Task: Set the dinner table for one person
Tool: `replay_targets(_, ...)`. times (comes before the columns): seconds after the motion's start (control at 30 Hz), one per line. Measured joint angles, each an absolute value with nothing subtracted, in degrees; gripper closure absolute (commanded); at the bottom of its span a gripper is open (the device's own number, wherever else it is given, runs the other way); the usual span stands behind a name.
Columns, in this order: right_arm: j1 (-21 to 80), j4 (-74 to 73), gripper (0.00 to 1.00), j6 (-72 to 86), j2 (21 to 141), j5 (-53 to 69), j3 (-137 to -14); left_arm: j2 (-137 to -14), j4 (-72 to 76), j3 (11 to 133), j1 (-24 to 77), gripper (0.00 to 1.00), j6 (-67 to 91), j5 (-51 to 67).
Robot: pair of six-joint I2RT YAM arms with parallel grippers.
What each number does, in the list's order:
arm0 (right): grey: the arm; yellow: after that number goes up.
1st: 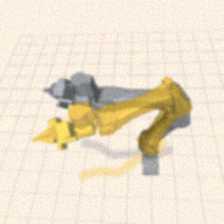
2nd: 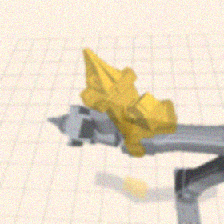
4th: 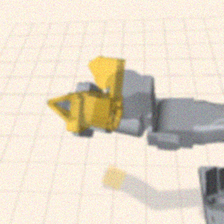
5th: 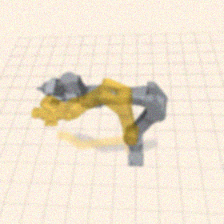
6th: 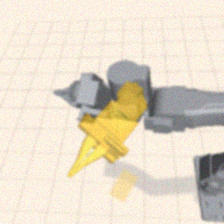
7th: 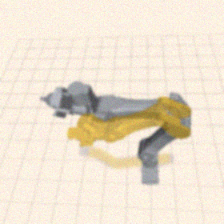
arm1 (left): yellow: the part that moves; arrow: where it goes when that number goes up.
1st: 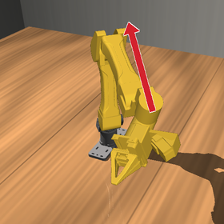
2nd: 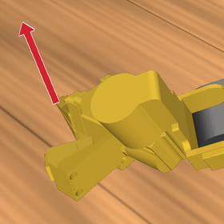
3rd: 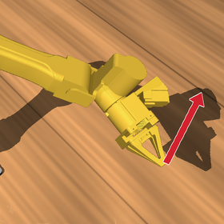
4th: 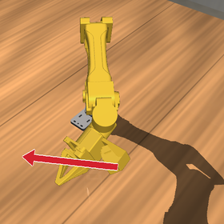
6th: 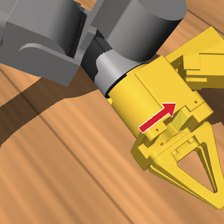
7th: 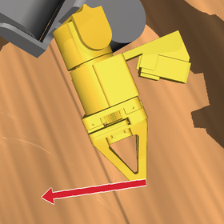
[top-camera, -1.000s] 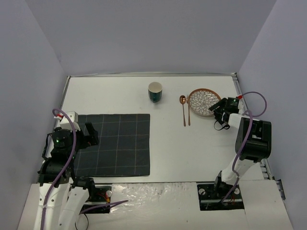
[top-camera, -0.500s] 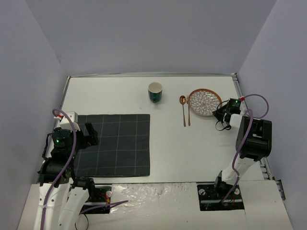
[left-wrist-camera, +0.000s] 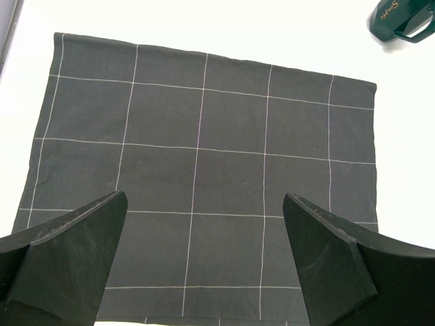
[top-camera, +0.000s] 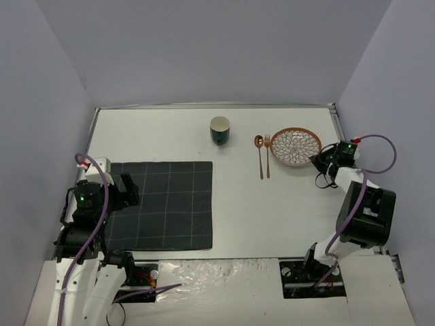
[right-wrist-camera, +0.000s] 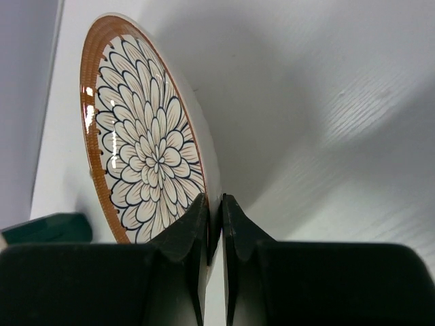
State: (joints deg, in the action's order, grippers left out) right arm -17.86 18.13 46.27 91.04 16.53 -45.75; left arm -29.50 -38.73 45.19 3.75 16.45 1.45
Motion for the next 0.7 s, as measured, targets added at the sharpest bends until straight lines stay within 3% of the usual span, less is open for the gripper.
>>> replay_targets(0.33,-14.21,16.82,1.0,45.88,76.25,23.18,-44.58,-29.54,-38.74,45.19,3.75,0.03,16.47,1.43)
replay_targets(0.47,-5.72,15.92,1.0,44.68,74.85,25.3,-45.64,-29.54,-38.74,45.19,3.75,0.03,16.47,1.37)
replay_targets(0.7,18.63,14.0,1.0,43.48,79.73,26.12,-53.17,-29.28,-38.76,45.19,3.55,0.03,16.58,-0.53)
